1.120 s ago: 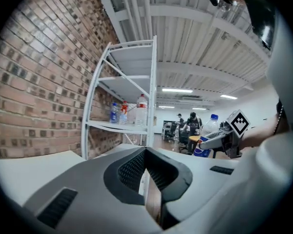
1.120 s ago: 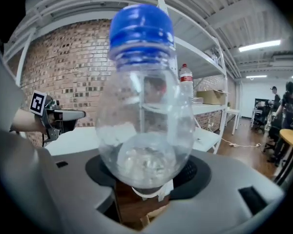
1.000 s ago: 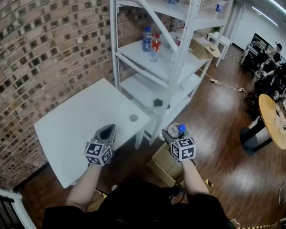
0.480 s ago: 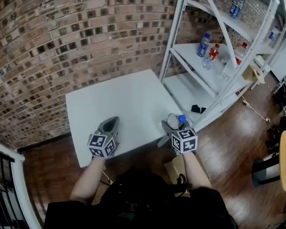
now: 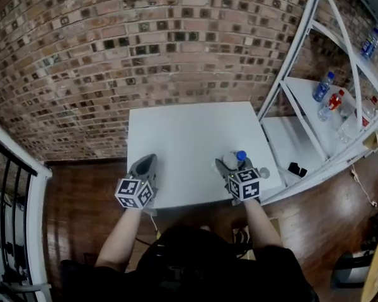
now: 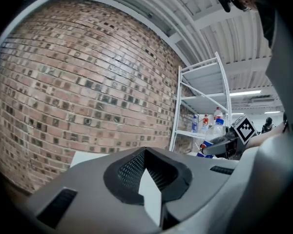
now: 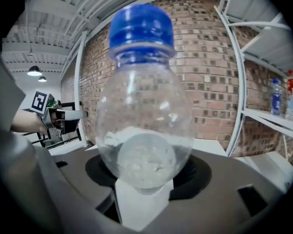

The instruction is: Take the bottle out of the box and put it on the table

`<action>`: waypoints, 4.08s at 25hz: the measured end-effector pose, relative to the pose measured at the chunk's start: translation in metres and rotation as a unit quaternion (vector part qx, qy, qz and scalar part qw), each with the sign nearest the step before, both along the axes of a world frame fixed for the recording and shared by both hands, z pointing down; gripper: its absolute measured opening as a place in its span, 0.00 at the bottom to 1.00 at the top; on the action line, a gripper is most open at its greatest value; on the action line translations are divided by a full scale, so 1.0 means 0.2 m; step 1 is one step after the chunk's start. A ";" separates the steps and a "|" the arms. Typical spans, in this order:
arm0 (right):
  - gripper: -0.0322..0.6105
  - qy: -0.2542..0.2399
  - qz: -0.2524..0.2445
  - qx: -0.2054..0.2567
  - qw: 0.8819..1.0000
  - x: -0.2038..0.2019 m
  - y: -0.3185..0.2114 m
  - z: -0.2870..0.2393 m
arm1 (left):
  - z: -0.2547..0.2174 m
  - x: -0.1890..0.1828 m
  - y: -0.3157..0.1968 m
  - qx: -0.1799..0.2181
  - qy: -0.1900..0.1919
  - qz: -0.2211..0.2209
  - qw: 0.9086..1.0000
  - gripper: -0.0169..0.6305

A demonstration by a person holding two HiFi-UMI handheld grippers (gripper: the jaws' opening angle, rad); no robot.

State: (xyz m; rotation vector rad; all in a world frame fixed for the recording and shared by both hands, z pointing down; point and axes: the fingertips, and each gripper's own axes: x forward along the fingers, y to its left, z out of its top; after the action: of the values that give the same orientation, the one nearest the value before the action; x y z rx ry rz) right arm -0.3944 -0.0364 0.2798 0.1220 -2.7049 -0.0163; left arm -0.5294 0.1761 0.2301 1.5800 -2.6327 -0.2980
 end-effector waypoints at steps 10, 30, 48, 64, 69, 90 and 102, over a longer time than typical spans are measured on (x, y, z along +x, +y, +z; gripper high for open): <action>0.47 0.029 -0.097 0.022 0.995 -0.42 -0.08 0.01 | 0.00 -0.18 0.15 0.003 0.014 -0.108 0.994 0.03; 0.48 0.094 -0.150 0.015 0.984 -0.71 -0.10 0.45 | 0.31 -0.29 0.00 -0.042 0.085 -0.135 0.986 0.03; 0.49 0.092 -0.137 -0.014 0.986 -0.78 -0.05 0.62 | 0.55 -0.31 0.03 -0.084 0.126 -0.138 0.979 0.03; 0.74 0.043 -0.100 -0.032 0.993 -0.74 -0.05 0.45 | 0.34 -0.41 0.18 -0.019 0.112 -0.140 0.984 0.03; 0.74 0.001 -0.067 -0.033 0.997 -0.66 -0.05 0.29 | 0.28 -0.40 0.22 -0.003 0.109 -0.124 0.986 0.03; 0.19 -0.181 0.008 -0.036 0.983 0.06 0.12 -0.37 | -0.03 -0.10 0.12 0.052 0.050 -0.016 0.997 0.03; 0.07 -0.230 0.015 -0.031 0.973 0.49 -0.03 -0.62 | -0.29 0.29 -0.09 0.075 -0.003 0.006 0.997 0.03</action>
State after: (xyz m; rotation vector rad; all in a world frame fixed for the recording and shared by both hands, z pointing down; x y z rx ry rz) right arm -0.2962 -0.0415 0.1550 0.1650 -3.1616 0.1184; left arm -0.4711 0.1580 0.1713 1.6389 -2.6614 -0.5021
